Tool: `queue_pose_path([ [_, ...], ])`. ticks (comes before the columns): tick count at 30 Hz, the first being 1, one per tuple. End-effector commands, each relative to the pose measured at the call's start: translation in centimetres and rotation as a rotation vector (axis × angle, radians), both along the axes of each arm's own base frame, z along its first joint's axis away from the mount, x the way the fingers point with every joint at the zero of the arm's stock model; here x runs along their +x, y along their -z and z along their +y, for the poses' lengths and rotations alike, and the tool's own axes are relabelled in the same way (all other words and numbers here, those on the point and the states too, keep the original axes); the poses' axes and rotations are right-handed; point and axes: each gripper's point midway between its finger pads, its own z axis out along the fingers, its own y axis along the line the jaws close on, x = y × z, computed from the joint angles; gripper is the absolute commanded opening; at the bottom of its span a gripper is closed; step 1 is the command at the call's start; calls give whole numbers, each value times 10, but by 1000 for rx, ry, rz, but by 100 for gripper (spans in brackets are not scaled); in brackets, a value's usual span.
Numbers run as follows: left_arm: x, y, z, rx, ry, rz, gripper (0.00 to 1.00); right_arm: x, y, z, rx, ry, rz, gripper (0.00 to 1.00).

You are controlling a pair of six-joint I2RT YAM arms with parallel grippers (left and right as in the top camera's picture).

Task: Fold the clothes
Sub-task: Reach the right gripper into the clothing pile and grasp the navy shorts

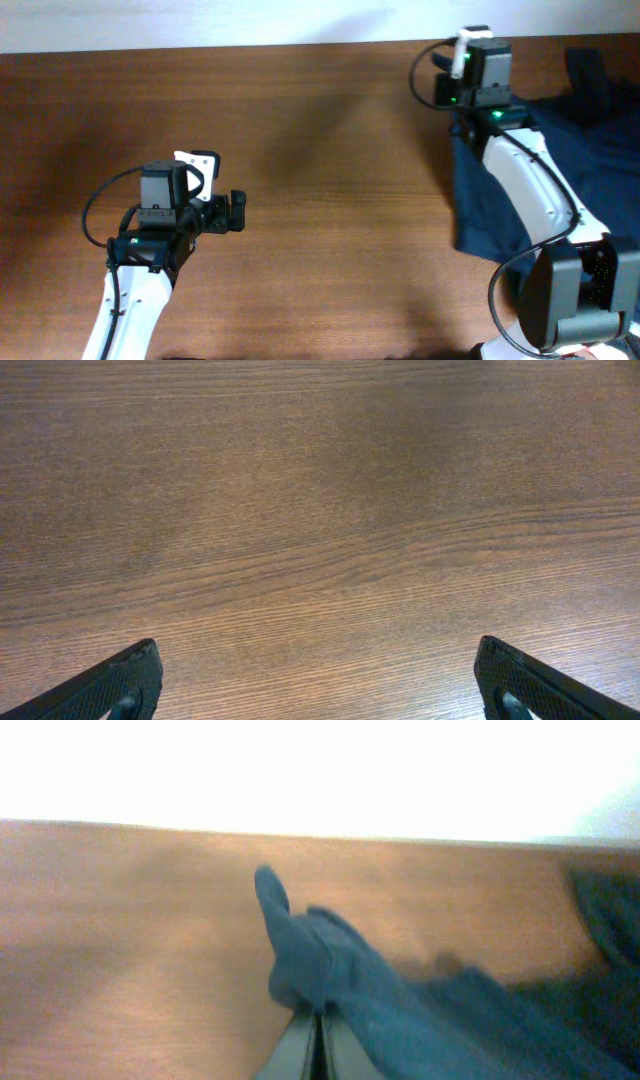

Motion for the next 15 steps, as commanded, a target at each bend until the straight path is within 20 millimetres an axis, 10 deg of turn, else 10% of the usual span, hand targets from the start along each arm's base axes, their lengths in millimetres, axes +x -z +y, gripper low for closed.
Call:
queue_pose_path([
  [1,6,-9,-2,-15,3,-26,99,12,-31,85,134,-181,-136,8],
  [2,7,-10,-2,-15,4,-33,99,13,-27,97,137,-202,-137,11],
  [5,10,-13,-2,-16,4,-47,99,4,4,116,121,-230,-39,99],
  [7,10,-13,-2,-16,4,-48,99,-17,31,103,97,-207,111,99],
  [11,9,-13,-3,-16,6,-47,99,-137,108,55,19,-125,711,99],
  [15,9,-12,-3,-16,7,-44,99,-219,139,38,-9,-69,1032,99],
])
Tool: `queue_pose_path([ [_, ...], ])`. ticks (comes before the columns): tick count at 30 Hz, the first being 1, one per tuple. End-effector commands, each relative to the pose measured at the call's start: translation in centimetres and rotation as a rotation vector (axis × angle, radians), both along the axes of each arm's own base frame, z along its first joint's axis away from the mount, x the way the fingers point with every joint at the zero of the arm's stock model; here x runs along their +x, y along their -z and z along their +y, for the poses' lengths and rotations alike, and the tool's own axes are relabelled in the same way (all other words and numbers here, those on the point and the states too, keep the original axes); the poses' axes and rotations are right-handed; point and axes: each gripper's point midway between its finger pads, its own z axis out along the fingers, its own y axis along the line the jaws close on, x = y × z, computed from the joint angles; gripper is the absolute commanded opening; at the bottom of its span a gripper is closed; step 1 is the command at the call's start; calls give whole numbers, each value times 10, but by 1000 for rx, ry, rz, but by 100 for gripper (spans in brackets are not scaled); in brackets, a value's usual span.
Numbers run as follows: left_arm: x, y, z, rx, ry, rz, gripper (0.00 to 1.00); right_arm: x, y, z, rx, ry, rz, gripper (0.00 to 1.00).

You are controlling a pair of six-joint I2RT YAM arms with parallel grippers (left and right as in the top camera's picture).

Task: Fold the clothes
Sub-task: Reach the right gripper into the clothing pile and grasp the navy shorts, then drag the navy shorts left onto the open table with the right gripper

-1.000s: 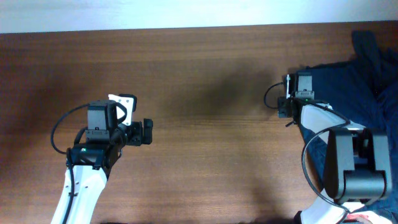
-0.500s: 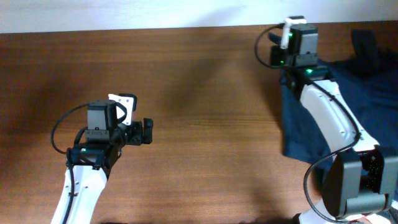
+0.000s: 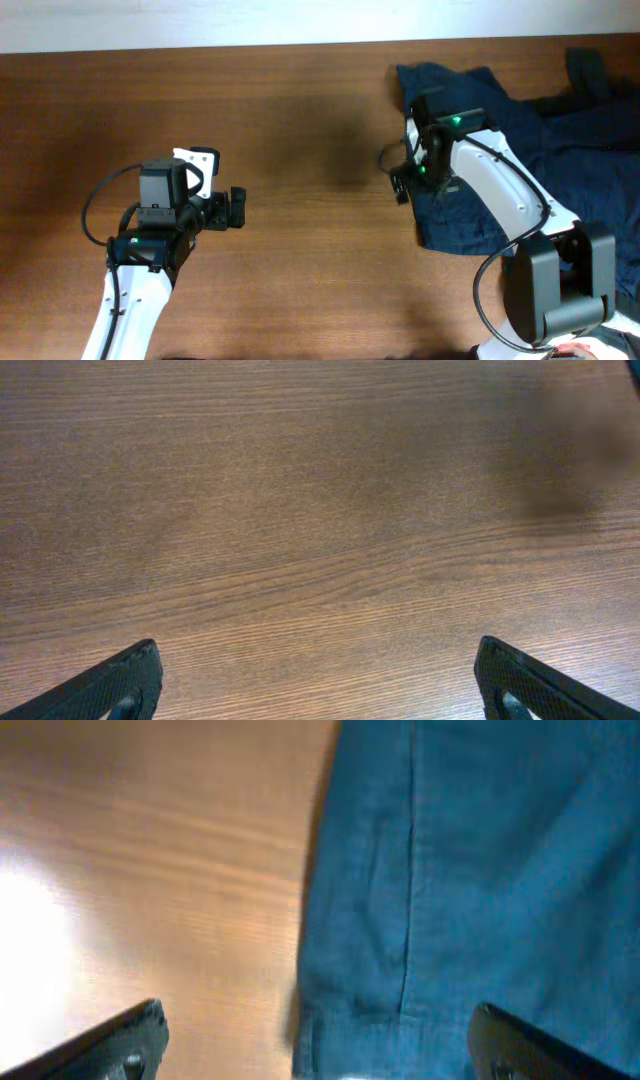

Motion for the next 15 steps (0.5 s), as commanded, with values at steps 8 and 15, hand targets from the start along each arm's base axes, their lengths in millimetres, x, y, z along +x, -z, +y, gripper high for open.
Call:
queue_pose_path([
  [8,1,-6,-2,-14,7,-6,99,-89,75,-19,-56,168,220,41],
  [15,1,-7,-7,-33,24,-4,99,-70,77,-6,-7,140,145,4],
])
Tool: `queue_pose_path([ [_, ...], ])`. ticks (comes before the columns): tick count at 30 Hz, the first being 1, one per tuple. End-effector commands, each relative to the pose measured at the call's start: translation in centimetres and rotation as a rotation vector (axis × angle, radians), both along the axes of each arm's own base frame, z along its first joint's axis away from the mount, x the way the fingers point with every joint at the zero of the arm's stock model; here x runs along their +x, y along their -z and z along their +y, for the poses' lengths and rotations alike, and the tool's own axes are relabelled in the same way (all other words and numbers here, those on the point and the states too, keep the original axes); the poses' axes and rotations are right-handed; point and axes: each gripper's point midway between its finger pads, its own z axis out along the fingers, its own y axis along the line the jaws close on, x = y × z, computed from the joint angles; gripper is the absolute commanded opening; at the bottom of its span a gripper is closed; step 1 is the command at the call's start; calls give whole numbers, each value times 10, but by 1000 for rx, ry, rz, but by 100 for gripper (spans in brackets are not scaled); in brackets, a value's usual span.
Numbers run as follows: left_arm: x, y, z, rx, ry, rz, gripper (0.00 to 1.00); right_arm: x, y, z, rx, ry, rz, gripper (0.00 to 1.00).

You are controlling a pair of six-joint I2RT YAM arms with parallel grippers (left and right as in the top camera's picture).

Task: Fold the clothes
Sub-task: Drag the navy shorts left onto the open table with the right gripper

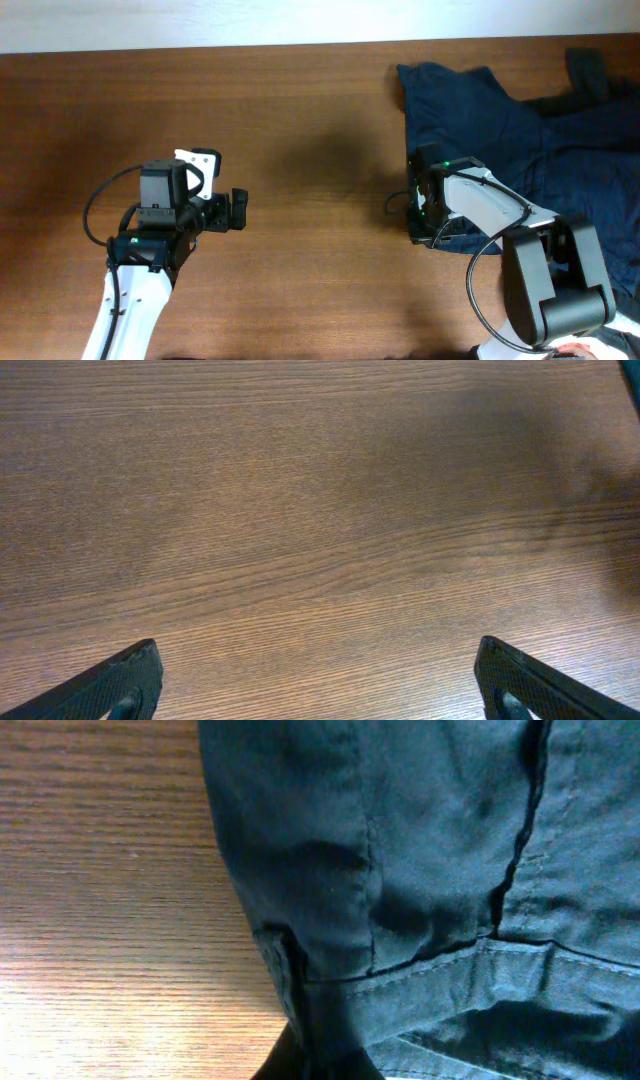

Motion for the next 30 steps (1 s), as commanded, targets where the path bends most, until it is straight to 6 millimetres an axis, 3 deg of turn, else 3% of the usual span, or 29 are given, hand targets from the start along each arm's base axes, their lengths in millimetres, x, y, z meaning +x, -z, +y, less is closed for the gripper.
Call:
queue_pose_path([
  [1,4,-8,-3,-19,10,-19,99,-5,-4,26,81,-60,5,4],
  [4,4,-8,-3,-19,10,-19,99,3,-38,110,281,-225,-67,4],
  [7,4,-8,-4,-19,11,-19,99,30,-93,218,435,-402,-306,4],
  [12,4,-8,-4,-19,11,-19,99,29,-105,298,584,-443,-448,4],
  [14,4,-8,-4,-19,11,-19,99,37,-127,333,685,-490,-576,4],
  [15,4,-8,-4,-19,11,-19,99,39,-131,336,700,-494,-596,46],
  [16,4,-8,-4,-19,11,-19,99,40,-129,333,689,-487,-585,99],
  [19,4,-9,-4,-20,11,-20,99,34,-101,291,572,-432,-445,99],
  [22,1,-8,-15,-97,24,1,99,36,-79,228,444,-309,-296,99],
  [23,0,-3,-15,-146,-38,41,99,42,-73,195,392,-245,-250,99],
  [25,-6,19,-22,-208,-65,151,99,48,-67,138,323,-97,-170,99],
  [27,-12,53,-29,-242,-67,292,99,42,-64,81,267,61,-69,99],
  [30,-17,91,-46,-326,-41,443,99,34,-64,38,237,195,4,99],
])
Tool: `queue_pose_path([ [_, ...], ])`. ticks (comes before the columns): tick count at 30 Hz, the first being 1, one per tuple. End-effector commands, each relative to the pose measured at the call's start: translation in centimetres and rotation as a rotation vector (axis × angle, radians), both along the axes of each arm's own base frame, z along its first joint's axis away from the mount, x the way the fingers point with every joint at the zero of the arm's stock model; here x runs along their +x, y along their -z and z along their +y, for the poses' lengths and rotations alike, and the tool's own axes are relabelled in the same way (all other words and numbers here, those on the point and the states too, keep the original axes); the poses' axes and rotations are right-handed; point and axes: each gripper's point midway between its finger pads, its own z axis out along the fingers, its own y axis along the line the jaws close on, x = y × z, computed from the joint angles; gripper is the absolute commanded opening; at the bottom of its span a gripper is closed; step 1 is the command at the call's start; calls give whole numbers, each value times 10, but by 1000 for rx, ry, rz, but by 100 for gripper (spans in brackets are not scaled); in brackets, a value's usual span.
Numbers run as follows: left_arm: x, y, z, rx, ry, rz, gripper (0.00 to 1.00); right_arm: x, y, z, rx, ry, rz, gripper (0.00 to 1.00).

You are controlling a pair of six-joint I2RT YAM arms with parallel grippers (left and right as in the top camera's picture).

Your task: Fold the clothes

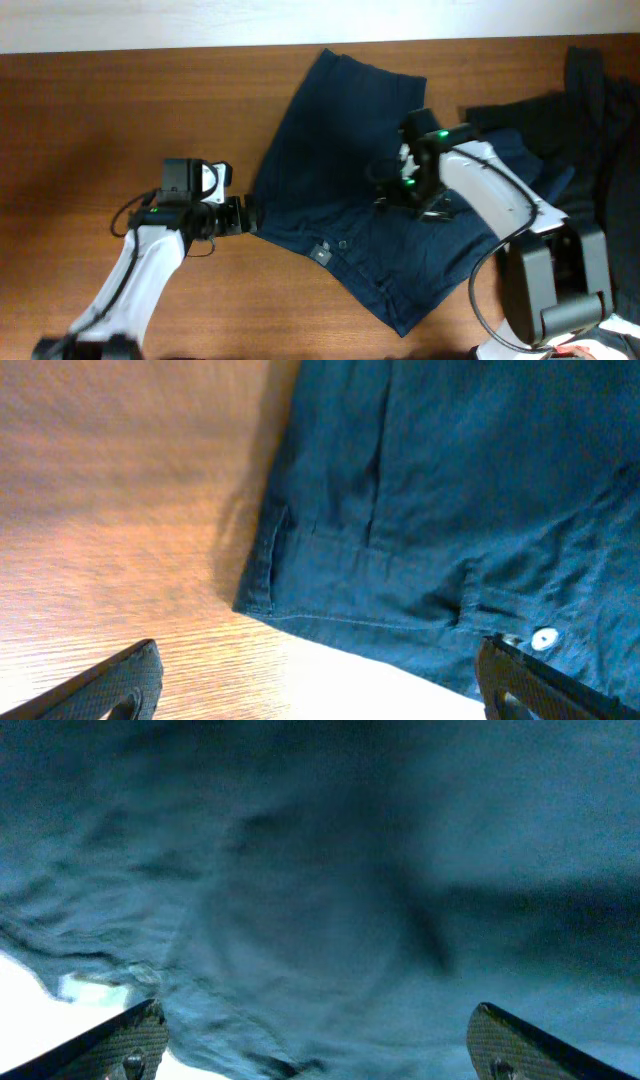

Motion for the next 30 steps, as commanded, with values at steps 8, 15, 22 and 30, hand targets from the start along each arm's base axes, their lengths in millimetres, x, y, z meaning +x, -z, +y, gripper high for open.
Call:
queue_pose_path([
  [8,34,65,-4,-19,-21,60,1,-20,-4,-71,-90,171,131,99],
  [15,177,-121,149,189,-397,-395,1,-29,-4,-82,-157,161,159,99],
  [22,56,-49,129,175,-353,251,99,-27,-7,-57,-20,136,158,99],
  [30,-4,-58,165,258,-570,398,99,-32,-21,39,168,150,115,99],
])
